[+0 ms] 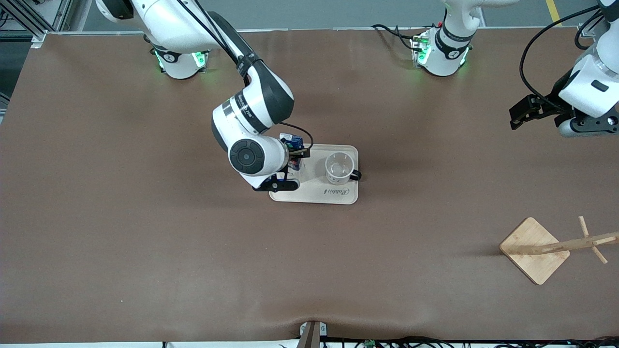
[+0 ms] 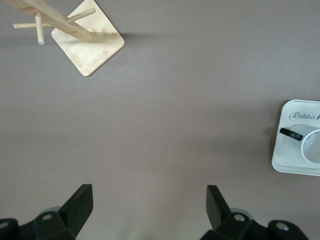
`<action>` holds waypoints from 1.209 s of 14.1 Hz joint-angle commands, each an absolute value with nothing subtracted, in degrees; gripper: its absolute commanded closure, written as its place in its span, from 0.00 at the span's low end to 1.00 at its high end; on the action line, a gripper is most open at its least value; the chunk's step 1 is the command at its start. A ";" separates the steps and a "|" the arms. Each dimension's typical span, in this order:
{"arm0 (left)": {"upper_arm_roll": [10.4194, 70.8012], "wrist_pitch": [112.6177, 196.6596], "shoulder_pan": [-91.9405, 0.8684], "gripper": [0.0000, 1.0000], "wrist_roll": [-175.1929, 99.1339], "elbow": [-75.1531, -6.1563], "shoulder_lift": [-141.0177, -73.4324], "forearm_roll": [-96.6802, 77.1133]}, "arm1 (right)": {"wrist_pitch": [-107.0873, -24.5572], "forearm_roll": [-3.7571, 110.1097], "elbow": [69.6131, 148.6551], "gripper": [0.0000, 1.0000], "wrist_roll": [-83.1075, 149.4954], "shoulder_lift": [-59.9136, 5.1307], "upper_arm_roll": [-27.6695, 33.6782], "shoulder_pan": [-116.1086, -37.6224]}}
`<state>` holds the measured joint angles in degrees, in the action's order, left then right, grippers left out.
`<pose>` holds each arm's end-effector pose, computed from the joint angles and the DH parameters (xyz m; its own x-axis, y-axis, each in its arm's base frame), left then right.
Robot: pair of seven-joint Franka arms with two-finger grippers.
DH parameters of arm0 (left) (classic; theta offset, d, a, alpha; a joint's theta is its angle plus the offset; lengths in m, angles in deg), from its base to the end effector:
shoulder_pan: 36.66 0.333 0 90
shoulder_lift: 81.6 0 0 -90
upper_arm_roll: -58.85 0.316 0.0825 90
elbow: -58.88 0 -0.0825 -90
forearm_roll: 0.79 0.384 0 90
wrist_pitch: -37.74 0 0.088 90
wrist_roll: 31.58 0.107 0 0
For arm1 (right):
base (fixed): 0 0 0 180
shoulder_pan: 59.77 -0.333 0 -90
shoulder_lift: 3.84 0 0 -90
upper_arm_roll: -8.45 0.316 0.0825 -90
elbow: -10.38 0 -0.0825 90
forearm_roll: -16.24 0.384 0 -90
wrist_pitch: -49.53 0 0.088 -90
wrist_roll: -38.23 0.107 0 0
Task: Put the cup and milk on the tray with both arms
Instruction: 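Lower the milk carton onto the tray beside the mug with the right gripper, then open the right gripper and withdraw it from the milk carton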
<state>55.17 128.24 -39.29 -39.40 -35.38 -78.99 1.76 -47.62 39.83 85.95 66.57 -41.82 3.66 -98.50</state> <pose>0.5373 -0.0554 0.6152 0.9996 0.0259 -0.0135 0.0252 -0.9984 -0.0497 0.5534 0.4333 0.3325 0.9141 0.0285 -0.4046 -0.0333 -0.9889 -0.1449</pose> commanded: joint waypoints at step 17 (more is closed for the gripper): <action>55.07 128.53 -38.86 0.00 -37.82 -36.39 -77.83 0.97 | -30.22 30.34 77.51 0.00 66.09 -25.57 -2.44 -79.02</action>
